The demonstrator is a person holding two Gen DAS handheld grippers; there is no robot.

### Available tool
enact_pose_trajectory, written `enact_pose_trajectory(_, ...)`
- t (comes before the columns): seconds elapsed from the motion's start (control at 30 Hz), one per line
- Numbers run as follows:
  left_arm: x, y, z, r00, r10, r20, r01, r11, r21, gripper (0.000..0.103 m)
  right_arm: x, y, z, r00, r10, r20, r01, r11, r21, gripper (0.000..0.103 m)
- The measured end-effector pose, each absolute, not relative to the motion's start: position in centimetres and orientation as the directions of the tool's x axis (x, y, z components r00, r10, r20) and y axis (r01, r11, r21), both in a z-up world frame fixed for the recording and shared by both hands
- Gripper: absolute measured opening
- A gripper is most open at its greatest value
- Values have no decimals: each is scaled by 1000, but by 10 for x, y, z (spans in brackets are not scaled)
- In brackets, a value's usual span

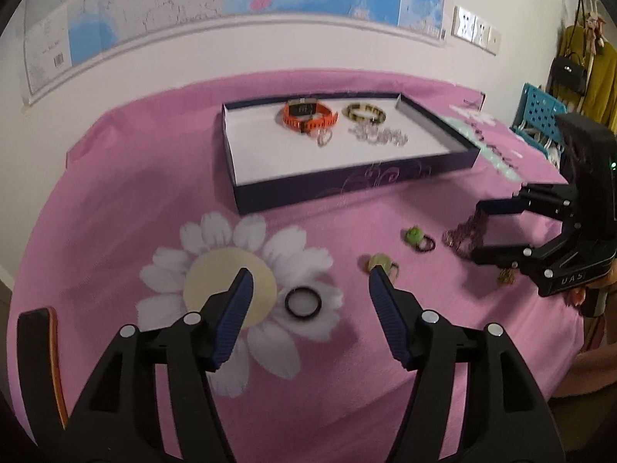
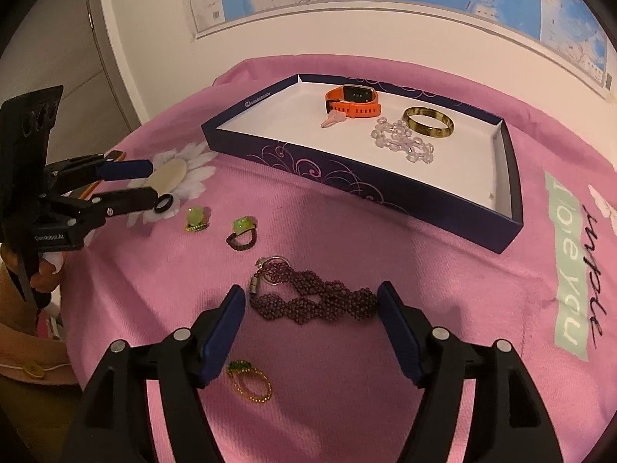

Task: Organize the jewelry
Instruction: 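Grasp the black ring with the left gripper while the right gripper grasps the dark red beaded bracelet, then carry the black ring and beaded bracelet with both grippers into the tray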

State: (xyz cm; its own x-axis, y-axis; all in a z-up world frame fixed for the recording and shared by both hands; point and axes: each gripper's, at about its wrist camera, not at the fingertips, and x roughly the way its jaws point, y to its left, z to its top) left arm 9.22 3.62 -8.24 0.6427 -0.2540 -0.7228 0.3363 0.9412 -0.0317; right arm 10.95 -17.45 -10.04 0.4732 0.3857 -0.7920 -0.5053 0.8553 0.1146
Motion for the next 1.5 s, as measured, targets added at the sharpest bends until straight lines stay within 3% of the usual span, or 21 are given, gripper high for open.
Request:
enact_pose_trajectory(0.17, 97, 33, -95, 603, -230, -764, 338, 941, -17, 44, 109, -174, -100, 491, 355, -796, -498, 864, 79, 54)
enact_pose_trajectory(0.4, 96, 32, -97, 592, -236, -771, 344, 939, -23, 35, 110, -179, -98, 490, 362, -793, -494, 865, 89, 21)
enact_pose_trajectory(0.53, 96, 32, -97, 588, -247, -770, 346, 937, -36, 23, 109, -179, -97, 485, 374, -790, -497, 862, 103, 11)
enact_pose_trajectory(0.8, 94, 32, -95, 595, -249, -764, 341, 939, -40, 23, 109, -192, -91, 484, 442, -755, -469, 860, 203, 8)
enact_pose_trajectory(1.5, 90, 32, -73, 638, -293, -713, 354, 933, -67, 23, 110, -202, -53, 550, 514, -658, -476, 841, 259, 8)
